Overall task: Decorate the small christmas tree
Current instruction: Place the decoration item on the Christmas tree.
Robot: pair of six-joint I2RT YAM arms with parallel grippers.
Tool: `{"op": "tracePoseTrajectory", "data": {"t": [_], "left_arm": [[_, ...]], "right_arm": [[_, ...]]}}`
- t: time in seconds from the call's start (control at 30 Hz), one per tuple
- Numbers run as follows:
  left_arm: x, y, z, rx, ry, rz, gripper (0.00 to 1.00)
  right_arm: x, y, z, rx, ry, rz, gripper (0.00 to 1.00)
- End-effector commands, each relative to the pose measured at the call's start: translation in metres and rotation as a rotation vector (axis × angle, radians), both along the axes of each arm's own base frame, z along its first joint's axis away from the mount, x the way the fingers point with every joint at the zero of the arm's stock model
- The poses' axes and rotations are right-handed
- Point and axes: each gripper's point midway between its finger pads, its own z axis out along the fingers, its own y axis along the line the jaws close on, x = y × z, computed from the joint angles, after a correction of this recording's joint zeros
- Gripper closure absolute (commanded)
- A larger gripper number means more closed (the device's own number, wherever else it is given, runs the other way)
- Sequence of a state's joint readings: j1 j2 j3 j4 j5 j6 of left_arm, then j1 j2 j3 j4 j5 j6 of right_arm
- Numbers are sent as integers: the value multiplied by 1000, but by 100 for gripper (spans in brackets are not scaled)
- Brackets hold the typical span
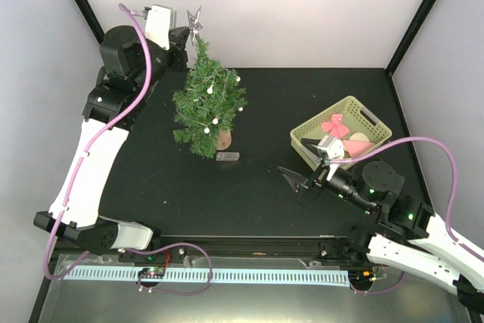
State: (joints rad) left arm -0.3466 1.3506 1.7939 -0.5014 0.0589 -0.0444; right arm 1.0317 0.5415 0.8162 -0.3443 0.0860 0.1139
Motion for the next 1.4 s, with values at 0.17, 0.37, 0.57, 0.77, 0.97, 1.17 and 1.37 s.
{"op": "tracePoseTrajectory", "data": {"t": [0.17,0.37,0.57,0.77,0.97,1.17,1.37], "left_arm": [[-1,-2,10,-28,-10,-25,98],[2,3,3,-16,3,-10,99],[4,6,-2,-12,11,1,99],[6,3,-6,-14,25,-10,98],[8,-1,-14,-21,48,-29,98],[8,-4,-22,-33,73,-42,98],[3,-6,-28,-60,113,-60,98]], "right_arm": [[0,0,-1,3,-3,-4,0],[-1,-2,-1,5,-5,-6,0],[-1,-4,0,8,-10,-11,0],[0,-4,-3,4,-6,-13,0],[-1,-5,-3,5,-9,-15,0],[0,-5,-5,2,-10,-18,0],[1,-5,-9,-9,-9,-22,0]]}}
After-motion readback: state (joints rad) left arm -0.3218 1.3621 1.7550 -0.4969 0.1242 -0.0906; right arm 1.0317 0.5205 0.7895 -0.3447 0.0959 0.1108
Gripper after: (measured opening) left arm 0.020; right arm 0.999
